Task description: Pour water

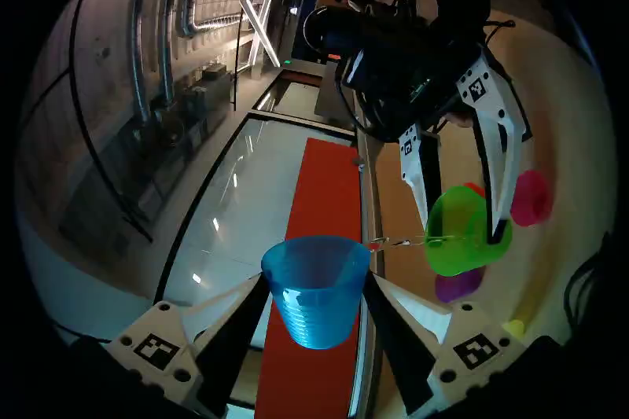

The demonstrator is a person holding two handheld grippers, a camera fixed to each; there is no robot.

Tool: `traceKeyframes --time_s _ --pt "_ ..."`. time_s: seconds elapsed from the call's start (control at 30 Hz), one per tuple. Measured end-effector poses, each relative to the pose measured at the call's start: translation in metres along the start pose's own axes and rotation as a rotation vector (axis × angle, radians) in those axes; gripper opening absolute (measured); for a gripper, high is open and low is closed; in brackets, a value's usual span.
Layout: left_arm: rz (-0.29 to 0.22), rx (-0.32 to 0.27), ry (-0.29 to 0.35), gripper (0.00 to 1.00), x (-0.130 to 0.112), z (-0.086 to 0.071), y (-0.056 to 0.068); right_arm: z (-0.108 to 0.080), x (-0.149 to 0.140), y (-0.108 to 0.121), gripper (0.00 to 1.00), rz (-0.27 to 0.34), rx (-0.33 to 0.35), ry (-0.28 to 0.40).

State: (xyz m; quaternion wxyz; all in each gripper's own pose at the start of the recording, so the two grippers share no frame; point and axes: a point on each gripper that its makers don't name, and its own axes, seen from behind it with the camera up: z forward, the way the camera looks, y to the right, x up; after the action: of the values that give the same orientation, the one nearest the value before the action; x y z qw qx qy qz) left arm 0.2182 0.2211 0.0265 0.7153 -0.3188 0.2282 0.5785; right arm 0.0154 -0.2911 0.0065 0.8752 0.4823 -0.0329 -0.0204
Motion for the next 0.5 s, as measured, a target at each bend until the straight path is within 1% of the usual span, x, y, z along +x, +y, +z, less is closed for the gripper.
traceKeyframes --time_s 0.2,0.5 --pt "0.021 -0.002 -0.002 0.85 0.0004 0.0009 0.0019 0.0000 0.0016 -0.0015 0.93 -0.004 0.002 0.002" --pt "0.056 0.001 0.001 0.85 0.0013 0.0018 -0.0015 0.0003 0.0020 -0.0023 0.93 -0.008 0.001 0.001"
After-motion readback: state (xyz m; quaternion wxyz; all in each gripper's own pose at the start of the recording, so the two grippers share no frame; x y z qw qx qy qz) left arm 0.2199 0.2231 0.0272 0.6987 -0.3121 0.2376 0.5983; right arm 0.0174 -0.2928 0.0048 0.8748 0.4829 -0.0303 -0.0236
